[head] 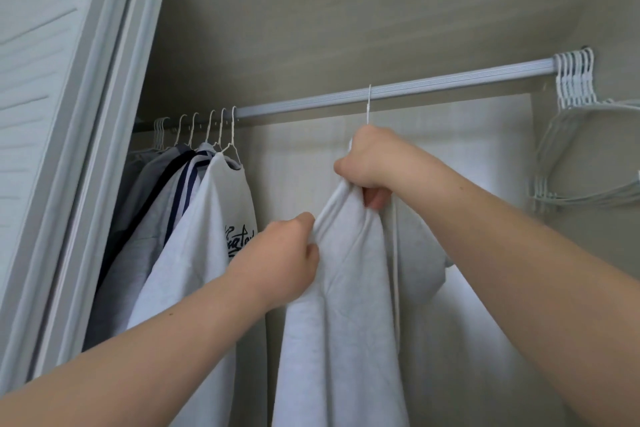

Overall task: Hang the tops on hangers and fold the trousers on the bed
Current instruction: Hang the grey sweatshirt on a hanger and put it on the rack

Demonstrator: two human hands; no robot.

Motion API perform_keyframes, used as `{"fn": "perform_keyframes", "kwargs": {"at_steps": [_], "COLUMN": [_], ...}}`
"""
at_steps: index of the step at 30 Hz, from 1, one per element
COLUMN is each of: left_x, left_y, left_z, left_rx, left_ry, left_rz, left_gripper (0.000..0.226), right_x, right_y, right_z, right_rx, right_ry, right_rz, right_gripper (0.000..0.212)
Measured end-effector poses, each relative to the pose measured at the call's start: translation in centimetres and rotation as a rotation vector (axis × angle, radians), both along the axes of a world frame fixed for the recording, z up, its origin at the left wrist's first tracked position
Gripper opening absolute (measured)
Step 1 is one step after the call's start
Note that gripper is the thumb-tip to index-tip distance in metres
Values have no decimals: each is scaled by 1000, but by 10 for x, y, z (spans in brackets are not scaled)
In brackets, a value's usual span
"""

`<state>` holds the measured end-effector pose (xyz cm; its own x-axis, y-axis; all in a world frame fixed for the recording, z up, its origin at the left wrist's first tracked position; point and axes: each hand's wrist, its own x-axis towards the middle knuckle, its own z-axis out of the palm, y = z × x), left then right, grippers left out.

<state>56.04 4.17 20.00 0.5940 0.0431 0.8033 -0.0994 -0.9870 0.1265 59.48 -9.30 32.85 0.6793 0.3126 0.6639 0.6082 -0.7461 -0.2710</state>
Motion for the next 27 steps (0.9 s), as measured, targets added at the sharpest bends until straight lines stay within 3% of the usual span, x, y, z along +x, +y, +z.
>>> {"fn": "perform_keyframes", "kwargs": {"at_steps": [8, 10, 21, 27], "left_x": [-23, -28, -32, -28], "left_y": [35, 43, 92, 115], "left_z": [-3, -1, -2, -10], "left_rx": [18, 33, -60, -181], "left_ry": [60, 69, 151, 154], "left_rz": [117, 172, 407, 469], "left_gripper": [19, 21, 29, 12], "right_x": [40, 51, 80, 89], "right_y": [40, 55, 161, 208], "right_z": [-11, -13, -19, -21], "right_rx": [213, 234, 184, 169], "right_ry": [-38, -5, 100, 115], "right_rz": [363, 418, 622, 667], "right_gripper": [13, 21, 39, 33]}}
